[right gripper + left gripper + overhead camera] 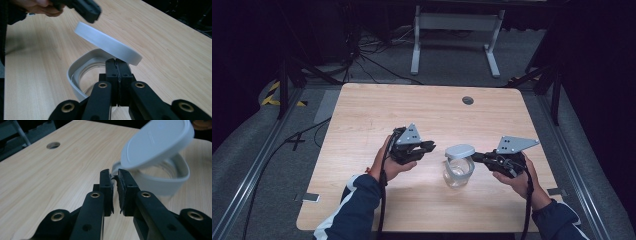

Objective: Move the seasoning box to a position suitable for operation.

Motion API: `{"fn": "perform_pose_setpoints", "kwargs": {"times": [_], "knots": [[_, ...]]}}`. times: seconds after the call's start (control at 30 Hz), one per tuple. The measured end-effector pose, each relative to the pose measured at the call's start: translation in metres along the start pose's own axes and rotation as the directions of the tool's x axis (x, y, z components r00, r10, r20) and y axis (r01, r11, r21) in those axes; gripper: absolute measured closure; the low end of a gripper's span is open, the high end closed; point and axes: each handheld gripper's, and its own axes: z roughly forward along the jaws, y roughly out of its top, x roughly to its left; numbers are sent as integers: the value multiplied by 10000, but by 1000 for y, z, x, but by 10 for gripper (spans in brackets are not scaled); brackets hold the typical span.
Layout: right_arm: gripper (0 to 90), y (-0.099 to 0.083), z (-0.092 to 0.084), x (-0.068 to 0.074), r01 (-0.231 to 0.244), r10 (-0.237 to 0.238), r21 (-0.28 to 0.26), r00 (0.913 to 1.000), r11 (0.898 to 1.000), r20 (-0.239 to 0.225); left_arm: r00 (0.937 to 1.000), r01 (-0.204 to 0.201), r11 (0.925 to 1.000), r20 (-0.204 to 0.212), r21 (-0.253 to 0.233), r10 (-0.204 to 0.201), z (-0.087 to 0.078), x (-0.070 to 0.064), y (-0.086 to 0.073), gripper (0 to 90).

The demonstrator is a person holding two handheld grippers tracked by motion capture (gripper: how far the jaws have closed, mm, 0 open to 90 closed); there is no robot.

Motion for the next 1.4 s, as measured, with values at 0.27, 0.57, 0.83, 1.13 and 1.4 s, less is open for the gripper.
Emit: {"fn": "perform_pose_setpoints", "kwargs": {"times": [0.27, 0.57, 0.83, 1.13, 1.4], "knots": [[898, 4, 5, -8, -96, 95, -113, 9999, 9999, -48, 9975, 470, 9948, -568, 908, -419, -28, -3, -46, 806], [898, 8, 10, -11, -14, 14, -74, 10000, 10000, 37, 9906, 975, 9868, -1082, 1292, -837, -50, -1, -76, 805], [898, 10, 16, -14, 142, -141, -54, 9998, 9999, 128, 9862, 1221, 9790, -1309, 1632, -1012, -59, -5, -96, 805], [898, 13, 20, -21, -14, 16, -105, 9999, 9999, 133, 9830, 1524, 9713, -1295, 1825, -1299, -68, -9, -111, 798], [897, 12, 21, -24, 92, -92, -1, 9998, 10000, 184, 9760, 1821, 9669, -1526, 1789, -1556, -75, -8, -119, 792]]}}
